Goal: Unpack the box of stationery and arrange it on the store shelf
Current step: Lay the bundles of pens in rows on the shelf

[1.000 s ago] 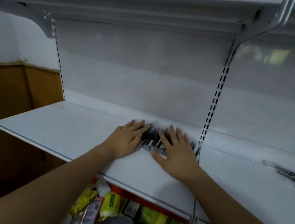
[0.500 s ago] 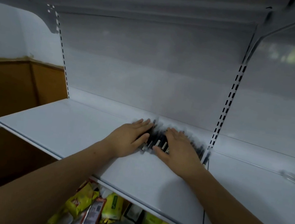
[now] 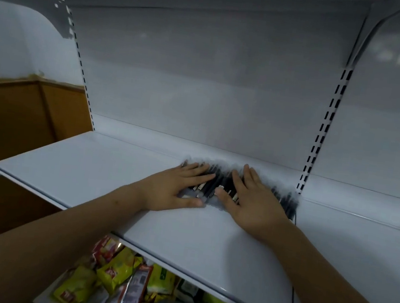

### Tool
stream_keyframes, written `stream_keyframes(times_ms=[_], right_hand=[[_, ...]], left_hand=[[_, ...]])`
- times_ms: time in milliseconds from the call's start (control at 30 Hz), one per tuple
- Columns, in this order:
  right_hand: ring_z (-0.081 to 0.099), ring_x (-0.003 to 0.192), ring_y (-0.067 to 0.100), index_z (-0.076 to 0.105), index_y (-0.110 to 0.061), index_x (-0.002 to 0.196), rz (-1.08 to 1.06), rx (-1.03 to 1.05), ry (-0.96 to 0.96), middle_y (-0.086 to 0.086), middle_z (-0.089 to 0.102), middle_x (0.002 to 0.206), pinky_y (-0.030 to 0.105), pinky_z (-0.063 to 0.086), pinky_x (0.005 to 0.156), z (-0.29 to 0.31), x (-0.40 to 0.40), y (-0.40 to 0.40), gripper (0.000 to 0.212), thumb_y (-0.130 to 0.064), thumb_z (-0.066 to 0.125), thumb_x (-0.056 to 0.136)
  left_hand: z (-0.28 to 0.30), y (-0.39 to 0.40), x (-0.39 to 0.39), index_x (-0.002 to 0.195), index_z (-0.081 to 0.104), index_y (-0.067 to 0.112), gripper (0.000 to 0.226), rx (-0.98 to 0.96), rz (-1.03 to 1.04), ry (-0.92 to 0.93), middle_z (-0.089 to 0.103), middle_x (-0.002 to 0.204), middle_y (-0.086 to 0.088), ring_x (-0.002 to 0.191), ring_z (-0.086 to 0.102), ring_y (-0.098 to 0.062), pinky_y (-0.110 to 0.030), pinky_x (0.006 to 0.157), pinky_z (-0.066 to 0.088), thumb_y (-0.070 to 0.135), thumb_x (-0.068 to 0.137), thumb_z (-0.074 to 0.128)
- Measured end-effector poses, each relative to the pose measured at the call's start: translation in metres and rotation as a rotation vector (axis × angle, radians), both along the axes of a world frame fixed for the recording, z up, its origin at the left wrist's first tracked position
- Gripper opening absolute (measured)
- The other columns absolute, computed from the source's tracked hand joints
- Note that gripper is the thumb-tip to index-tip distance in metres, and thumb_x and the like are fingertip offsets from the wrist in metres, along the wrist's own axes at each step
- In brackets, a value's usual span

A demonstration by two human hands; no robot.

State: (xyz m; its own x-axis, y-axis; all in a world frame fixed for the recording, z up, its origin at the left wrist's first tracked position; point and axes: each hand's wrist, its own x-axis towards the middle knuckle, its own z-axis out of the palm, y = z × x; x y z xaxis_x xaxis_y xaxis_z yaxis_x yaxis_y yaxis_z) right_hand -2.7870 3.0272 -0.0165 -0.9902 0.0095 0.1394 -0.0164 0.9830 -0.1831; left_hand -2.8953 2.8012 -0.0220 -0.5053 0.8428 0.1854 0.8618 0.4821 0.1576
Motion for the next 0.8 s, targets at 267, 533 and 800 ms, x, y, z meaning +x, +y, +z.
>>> stream_keyframes(times_ms=[267, 533, 800], right_hand=[[-0.017, 0.148, 0.016, -0.009, -0.028, 0.155, 0.026, 0.063, -0.015, 0.003, -0.017, 0.162, 0.035, -0.002, 0.121, 0.001, 0.002, 0.003, 0.095, -0.083, 0.013, 0.08], [-0.024, 0.146, 0.019, -0.014, -0.033, 0.153, 0.095, 0.025, -0.046, 0.006, -0.027, 0.158, 0.037, -0.008, 0.119, 0.005, 0.005, 0.001, 0.091, -0.083, 0.015, 0.083], [-0.013, 0.149, 0.021, -0.021, -0.035, 0.151, -0.176, -0.234, -0.07, 0.005, -0.026, 0.159, 0.039, 0.002, 0.122, 0.011, 0.079, 0.072, 0.1, -0.085, 0.028, 0.078]], left_hand=[[0.0, 0.006, -0.002, 0.153, 0.022, 0.043, 0.064, 0.065, 0.037, -0.083, 0.007, 0.163, 0.015, 0.145, -0.005, 0.01, -0.027, 0.123, -0.001, 0.056, 0.096, 0.048], [0.002, 0.005, 0.007, 0.153, 0.013, 0.049, 0.069, 0.057, 0.121, -0.115, -0.003, 0.164, 0.017, 0.148, -0.015, -0.001, -0.03, 0.123, -0.001, 0.066, 0.093, 0.045], [-0.009, 0.002, -0.002, 0.145, 0.013, 0.063, 0.074, 0.148, 0.217, -0.211, -0.01, 0.161, 0.024, 0.149, -0.011, -0.002, -0.036, 0.124, 0.007, 0.091, 0.077, 0.022]])
